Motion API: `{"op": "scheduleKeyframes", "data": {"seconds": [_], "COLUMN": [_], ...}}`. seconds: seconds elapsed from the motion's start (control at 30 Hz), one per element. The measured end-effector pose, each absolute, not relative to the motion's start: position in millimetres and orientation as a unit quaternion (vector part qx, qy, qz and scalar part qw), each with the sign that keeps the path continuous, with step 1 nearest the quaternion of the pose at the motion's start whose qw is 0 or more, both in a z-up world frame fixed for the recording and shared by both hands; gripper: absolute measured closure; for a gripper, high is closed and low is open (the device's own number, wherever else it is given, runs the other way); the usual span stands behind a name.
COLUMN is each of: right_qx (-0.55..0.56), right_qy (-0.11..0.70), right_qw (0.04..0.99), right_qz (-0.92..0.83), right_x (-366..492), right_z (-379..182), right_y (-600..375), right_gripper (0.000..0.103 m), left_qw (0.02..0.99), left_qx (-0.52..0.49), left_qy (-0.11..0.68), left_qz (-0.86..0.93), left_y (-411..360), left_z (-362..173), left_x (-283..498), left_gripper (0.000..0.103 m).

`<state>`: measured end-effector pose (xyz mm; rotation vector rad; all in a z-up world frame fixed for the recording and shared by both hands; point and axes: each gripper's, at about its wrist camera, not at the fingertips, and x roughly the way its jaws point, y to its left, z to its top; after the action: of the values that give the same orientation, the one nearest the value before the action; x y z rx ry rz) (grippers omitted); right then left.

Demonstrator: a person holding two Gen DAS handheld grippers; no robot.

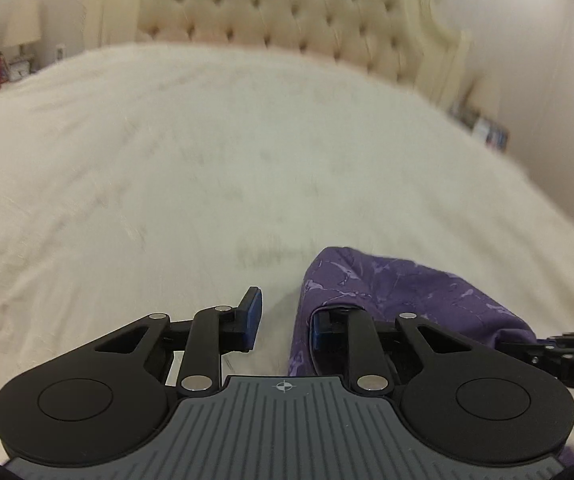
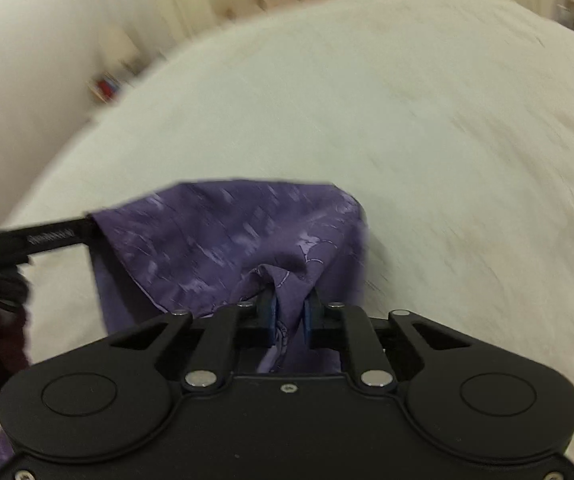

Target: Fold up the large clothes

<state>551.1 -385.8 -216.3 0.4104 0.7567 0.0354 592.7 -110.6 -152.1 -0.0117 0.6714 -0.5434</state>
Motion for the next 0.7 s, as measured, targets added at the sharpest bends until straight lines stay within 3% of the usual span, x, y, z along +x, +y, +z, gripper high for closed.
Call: {"op": "scheduleKeyframes", "data": {"seconds": [0.17, 0.27, 0.37, 0.43, 0.7], "right_qx": [0.199, 0.191, 0.182, 0.176, 0.189], "right_qy": [0.348, 0.397, 0.447, 0.458, 0.47], "right_qw": [0.915, 0.898, 0.875, 0.871, 0.862], "right_qz": [0.029, -0.007, -0.023, -0.025, -0.012], "right_x": [540.8, 547.8, 554.2, 552.7, 539.0], "right_z": [-212.3, -239.9, -266.4, -273.8, -267.4], "right_y": [-392.6, -401.4, -406.2, -407.7, -427.6], "right_gripper": [0.082, 0.066, 0.06, 0.054, 0.039], "left_qw": [0.916, 0.901, 0.887, 0.876, 0.858], "left_qx": [0.036, 0.074, 0.132, 0.16, 0.133], "left_qy": [0.32, 0.363, 0.381, 0.397, 0.42], "left_qz": [-0.241, -0.228, -0.225, -0.223, -0.264], "left_y": [-88.5, -95.9, -109.3, -115.5, -85.3], "left_z": [-162.1, -192.5, -214.1, -223.2, -203.4], "left_x": [583.4, 592.5, 595.6, 598.1, 606.5], "left_gripper": [0.076, 0.075, 0.074, 0.067, 0.054]}}
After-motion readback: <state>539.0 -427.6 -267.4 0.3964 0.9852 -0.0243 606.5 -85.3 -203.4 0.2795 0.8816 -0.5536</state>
